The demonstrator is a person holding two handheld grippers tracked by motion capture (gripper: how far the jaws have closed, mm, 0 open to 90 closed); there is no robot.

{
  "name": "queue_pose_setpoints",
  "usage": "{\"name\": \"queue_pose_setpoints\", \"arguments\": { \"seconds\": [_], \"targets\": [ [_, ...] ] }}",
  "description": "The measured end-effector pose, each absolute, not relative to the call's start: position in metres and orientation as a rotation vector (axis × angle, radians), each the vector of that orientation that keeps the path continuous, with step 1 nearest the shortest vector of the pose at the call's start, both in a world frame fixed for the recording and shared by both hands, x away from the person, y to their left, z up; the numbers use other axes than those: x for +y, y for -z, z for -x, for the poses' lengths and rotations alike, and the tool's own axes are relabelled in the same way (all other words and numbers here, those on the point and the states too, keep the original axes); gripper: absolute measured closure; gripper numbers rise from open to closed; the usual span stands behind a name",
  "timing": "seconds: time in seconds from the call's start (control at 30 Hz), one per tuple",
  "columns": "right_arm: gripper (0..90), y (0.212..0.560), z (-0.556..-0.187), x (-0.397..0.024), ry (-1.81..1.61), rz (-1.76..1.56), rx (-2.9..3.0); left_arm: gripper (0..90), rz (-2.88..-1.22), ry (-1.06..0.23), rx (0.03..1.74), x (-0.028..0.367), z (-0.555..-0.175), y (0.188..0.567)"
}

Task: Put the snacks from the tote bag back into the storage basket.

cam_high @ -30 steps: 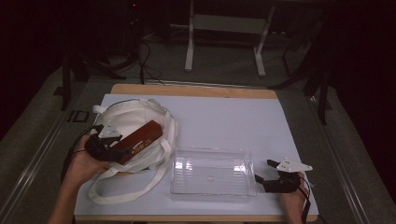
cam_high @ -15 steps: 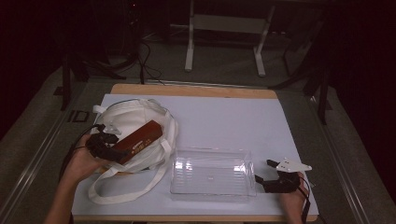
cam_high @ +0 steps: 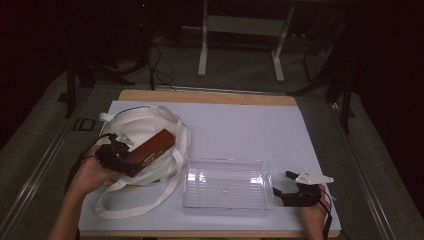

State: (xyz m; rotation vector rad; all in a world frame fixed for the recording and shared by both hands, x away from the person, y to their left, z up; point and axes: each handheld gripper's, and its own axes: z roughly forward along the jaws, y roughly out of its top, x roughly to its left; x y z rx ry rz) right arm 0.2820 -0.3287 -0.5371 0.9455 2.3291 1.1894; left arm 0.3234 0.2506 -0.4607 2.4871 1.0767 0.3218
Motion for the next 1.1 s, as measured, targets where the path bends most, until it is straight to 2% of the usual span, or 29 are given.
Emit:
{"name": "queue_pose_setpoints", "arguments": {
  "seconds": [0.27, 0.47, 1.1],
  "targets": [
    [14.8, 0.537, -0.282, -0.329, -1.189, -0.945, 2.33, 37.5, -2.536, -0.259, 1.167, 0.247, -0.334, 0.465],
    [14.8, 0.537, -0.282, -0.328, -1.189, -0.946, 2.331, 37.1, -2.604, -0.18, 1.174, 0.242, -0.34, 0.477],
    [14.8, 0.538, -0.283, -0.327, -1.177, -0.944, 2.342, 38.2, -2.697, -0.138, 1.201, 0.233, -0.352, 0.483]
  ]
}}
